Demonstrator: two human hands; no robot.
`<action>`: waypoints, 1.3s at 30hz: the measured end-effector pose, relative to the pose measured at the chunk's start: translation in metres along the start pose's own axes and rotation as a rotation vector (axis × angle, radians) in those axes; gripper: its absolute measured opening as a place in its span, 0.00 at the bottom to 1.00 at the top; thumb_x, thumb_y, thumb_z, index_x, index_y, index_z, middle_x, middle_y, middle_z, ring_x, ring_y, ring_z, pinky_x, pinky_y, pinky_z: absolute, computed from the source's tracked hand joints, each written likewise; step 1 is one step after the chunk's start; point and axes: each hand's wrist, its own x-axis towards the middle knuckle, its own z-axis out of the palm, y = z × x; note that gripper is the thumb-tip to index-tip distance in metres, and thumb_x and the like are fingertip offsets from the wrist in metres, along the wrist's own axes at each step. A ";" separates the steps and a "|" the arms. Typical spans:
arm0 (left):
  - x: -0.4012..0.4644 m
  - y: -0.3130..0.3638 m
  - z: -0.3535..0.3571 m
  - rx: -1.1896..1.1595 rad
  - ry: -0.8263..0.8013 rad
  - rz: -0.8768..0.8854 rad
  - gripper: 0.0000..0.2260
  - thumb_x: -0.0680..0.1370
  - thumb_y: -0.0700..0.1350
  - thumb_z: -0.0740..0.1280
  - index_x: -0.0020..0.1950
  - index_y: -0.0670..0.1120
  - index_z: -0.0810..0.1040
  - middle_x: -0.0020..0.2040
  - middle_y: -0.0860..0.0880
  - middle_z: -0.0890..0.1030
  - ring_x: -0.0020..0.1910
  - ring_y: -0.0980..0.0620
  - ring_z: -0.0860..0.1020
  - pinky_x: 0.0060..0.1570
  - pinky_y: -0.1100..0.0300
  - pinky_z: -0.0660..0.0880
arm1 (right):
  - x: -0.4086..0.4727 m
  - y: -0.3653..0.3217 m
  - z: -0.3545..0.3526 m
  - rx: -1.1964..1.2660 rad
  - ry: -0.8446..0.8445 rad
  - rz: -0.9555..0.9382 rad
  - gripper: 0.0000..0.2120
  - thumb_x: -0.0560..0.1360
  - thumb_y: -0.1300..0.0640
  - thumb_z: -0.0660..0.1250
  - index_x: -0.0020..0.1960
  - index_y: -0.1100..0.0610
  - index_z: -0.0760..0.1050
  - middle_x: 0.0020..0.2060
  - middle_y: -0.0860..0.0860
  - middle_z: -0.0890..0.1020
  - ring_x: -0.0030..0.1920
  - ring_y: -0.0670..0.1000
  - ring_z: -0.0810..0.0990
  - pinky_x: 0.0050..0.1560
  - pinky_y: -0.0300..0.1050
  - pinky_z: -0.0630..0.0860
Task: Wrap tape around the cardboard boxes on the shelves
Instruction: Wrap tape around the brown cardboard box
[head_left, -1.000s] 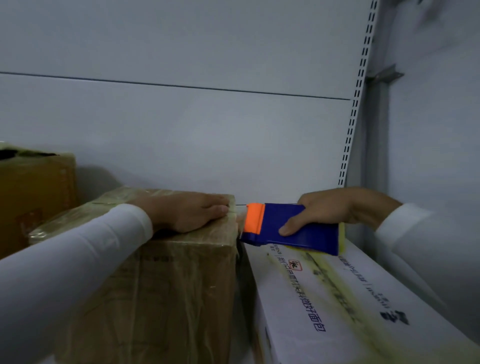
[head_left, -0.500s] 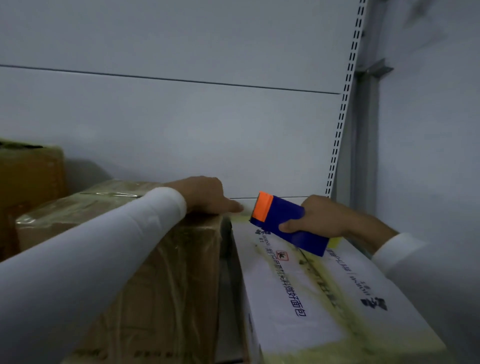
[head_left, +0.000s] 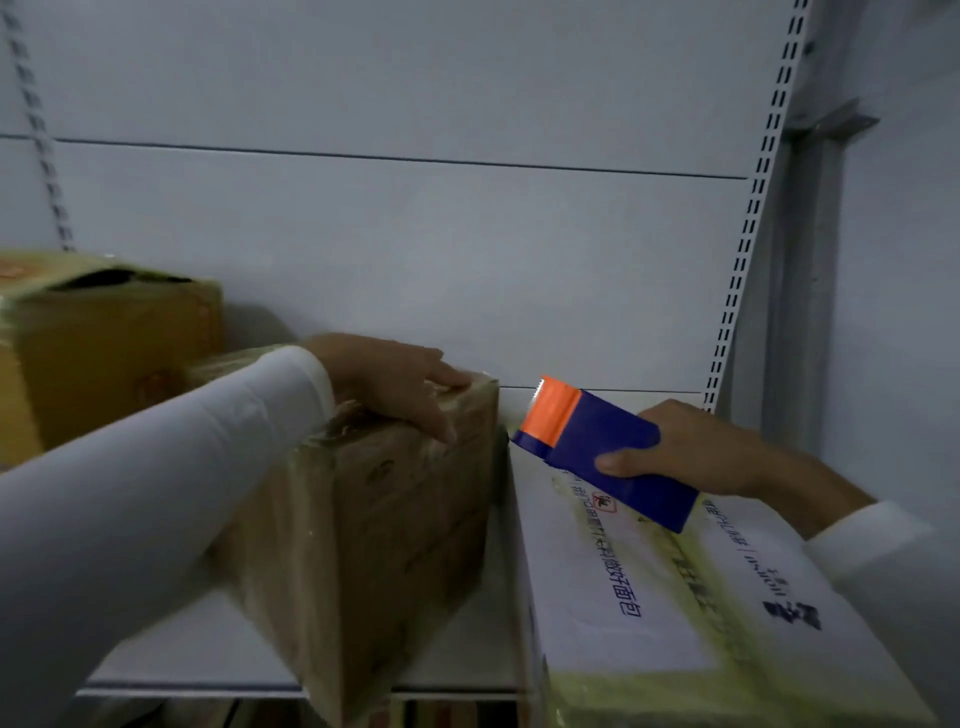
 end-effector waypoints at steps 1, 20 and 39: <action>-0.008 -0.008 0.000 0.018 -0.001 0.015 0.34 0.73 0.64 0.65 0.75 0.65 0.54 0.78 0.51 0.51 0.76 0.44 0.53 0.73 0.43 0.53 | -0.005 -0.005 0.001 0.025 -0.029 -0.026 0.19 0.68 0.42 0.76 0.39 0.59 0.79 0.36 0.54 0.85 0.34 0.51 0.82 0.35 0.40 0.73; -0.058 -0.061 0.045 -0.107 0.415 0.474 0.23 0.79 0.53 0.64 0.73 0.55 0.65 0.72 0.55 0.68 0.69 0.52 0.67 0.68 0.56 0.63 | -0.100 -0.100 0.056 0.092 -0.081 0.004 0.23 0.62 0.39 0.76 0.40 0.60 0.80 0.38 0.58 0.84 0.37 0.55 0.82 0.38 0.43 0.76; -0.120 -0.058 0.086 -0.801 0.534 0.525 0.19 0.79 0.47 0.62 0.69 0.43 0.72 0.63 0.51 0.78 0.62 0.59 0.75 0.64 0.59 0.72 | -0.073 -0.139 0.070 -0.054 -0.176 -0.198 0.24 0.60 0.39 0.74 0.44 0.58 0.79 0.39 0.54 0.85 0.39 0.54 0.84 0.38 0.40 0.79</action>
